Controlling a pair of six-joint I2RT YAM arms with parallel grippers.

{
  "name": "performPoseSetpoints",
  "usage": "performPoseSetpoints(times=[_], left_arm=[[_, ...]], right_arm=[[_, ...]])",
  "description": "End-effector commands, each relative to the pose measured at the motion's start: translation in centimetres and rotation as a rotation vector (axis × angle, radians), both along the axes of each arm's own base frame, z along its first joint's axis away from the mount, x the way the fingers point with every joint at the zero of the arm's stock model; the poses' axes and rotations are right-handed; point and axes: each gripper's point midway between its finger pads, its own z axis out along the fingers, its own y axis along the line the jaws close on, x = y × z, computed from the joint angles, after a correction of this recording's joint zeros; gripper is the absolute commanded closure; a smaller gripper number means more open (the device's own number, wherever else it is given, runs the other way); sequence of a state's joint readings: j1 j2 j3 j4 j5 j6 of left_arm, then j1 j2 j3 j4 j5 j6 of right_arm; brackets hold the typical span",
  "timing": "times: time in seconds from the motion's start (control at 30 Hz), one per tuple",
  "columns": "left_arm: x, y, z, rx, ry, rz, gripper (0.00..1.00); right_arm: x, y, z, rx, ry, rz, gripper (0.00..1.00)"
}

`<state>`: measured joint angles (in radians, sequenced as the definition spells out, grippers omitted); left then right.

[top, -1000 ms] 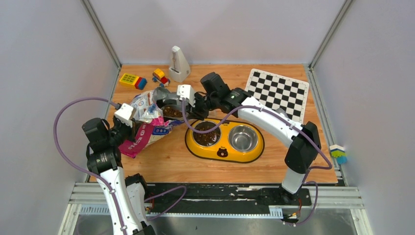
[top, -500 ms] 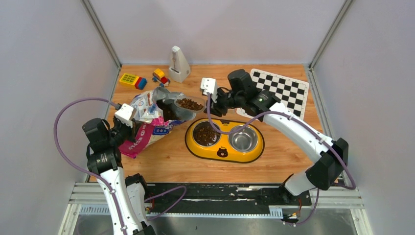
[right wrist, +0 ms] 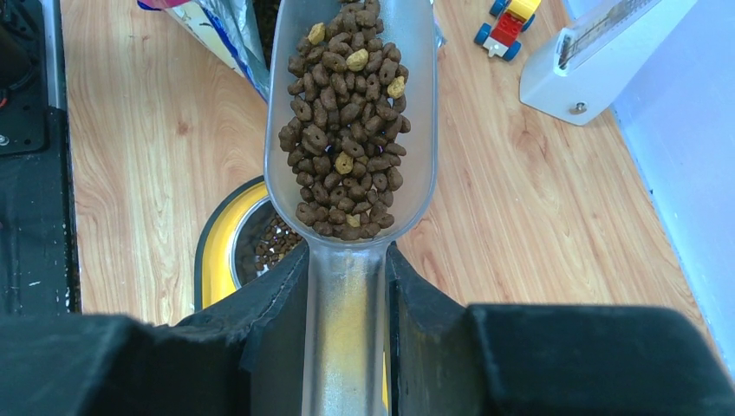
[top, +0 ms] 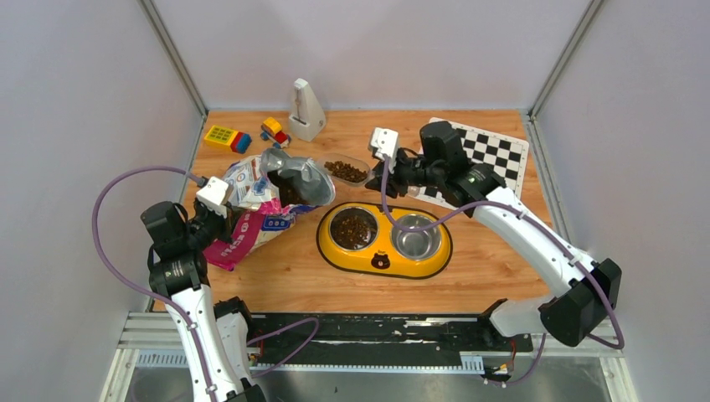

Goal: Serve the pet food
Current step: Pour the pet food into the pet food bowl.

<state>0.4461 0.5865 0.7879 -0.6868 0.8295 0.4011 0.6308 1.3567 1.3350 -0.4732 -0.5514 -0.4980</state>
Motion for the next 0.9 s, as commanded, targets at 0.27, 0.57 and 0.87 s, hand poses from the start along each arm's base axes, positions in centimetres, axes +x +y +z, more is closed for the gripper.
performPoseSetpoints(times=[0.27,0.57,0.87], left_arm=[[1.0,0.0,3.8,0.077,-0.172,-0.041,1.0],[1.0,-0.2,3.7,0.079,-0.173,-0.048,1.0],[0.9,-0.3,3.9,0.076,-0.177,-0.054,1.0]], right_arm=[[0.0,-4.3,1.2,0.031,-0.09,-0.097,1.0],[-3.2,-11.8,-4.6,-0.242,-0.068,-0.171,1.0],[-6.6,-19.2,-10.7,-0.484,0.0,-0.248,1.0]])
